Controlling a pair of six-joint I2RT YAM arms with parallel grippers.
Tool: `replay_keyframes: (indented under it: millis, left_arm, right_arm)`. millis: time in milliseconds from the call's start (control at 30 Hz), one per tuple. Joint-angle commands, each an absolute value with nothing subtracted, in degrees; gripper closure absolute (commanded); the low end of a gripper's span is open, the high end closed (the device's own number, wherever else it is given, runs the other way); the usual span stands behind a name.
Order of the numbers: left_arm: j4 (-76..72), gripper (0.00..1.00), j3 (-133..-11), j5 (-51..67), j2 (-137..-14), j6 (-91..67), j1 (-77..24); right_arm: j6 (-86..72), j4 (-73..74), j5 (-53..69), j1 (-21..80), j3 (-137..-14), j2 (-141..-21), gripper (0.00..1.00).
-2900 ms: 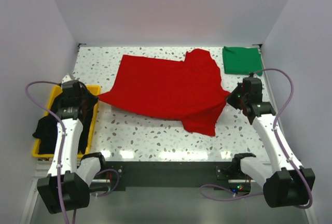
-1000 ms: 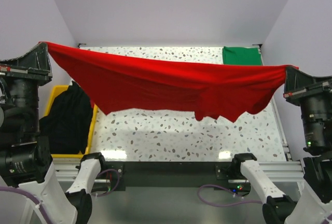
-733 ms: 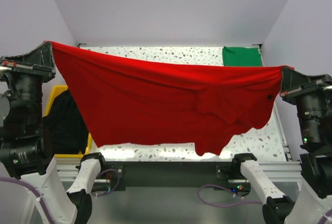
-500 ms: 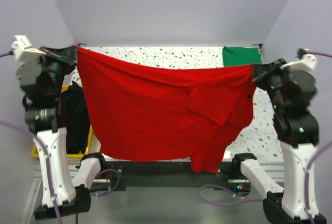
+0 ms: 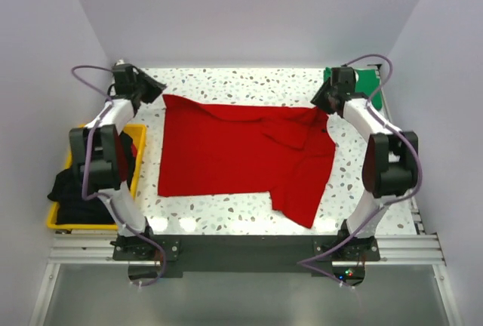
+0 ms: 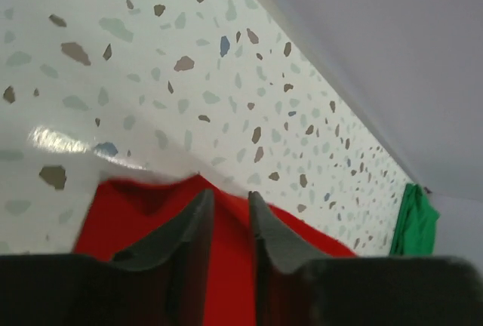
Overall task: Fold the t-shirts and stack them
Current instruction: Flatten the tshirt out
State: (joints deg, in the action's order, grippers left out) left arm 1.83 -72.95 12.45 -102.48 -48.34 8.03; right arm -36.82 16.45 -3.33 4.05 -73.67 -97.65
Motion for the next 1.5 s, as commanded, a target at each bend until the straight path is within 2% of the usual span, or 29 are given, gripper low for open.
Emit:
replay_keyframes:
  millis: [0,33,67,133,200,333,433,633,733,1000,1467]
  left_arm:
    - [-5.6,0.62,-82.1,16.4,-107.6,-47.1,6.9]
    - [-5.6,0.55,-82.8,16.5,-108.1,-46.8,6.8]
    - [-5.7,0.44,-83.1,16.9,-108.5,-46.7,6.9]
    - [-6.2,0.35,-81.8,16.8,-108.0,-46.1,6.8]
    - [-5.5,0.33,-80.8,16.9,-106.8,-46.6,6.6]
    - [-0.1,0.33,-76.3,12.8,-102.5,-47.7,4.6]
    - [6.2,0.34,-69.8,5.5,-96.5,-50.2,1.2]
    - [6.7,0.36,-54.0,0.2,-83.4,-54.7,-4.7]
    - [5.4,0.38,-47.6,-1.1,-78.8,-55.6,-7.2]
    - [4.0,0.42,-39.4,-0.3,-74.1,-55.9,-9.8]
    - [4.4,0.43,-34.5,1.0,-72.1,-53.9,-9.8]
  right_arm:
    - [-36.2,11.4,-0.5,3.6,-83.0,-105.7,0.57]
    - [-35.3,12.5,-0.6,3.6,-86.0,-107.0,0.51]
    - [-35.0,14.5,-0.6,3.6,-87.0,-107.7,0.46]
    - [-34.5,16.0,-1.2,3.6,-87.5,-107.7,0.42]
    - [-34.3,16.1,-2.0,3.7,-86.1,-106.3,0.41]
    - [-34.1,15.6,-1.7,5.8,-76.2,-98.6,0.41]
    - [-34.1,15.2,-4.3,9.4,-68.4,-95.1,0.42]
    - [-37.4,10.7,-6.1,13.1,-53.6,-85.7,0.46]
    - [-38.2,8.6,-7.1,13.3,-50.3,-84.1,0.47]
    - [-40.3,5.7,-4.5,13.4,-49.6,-90.1,0.58]
    - [-43.4,2.5,-2.3,14.1,-48.4,-93.7,0.66]
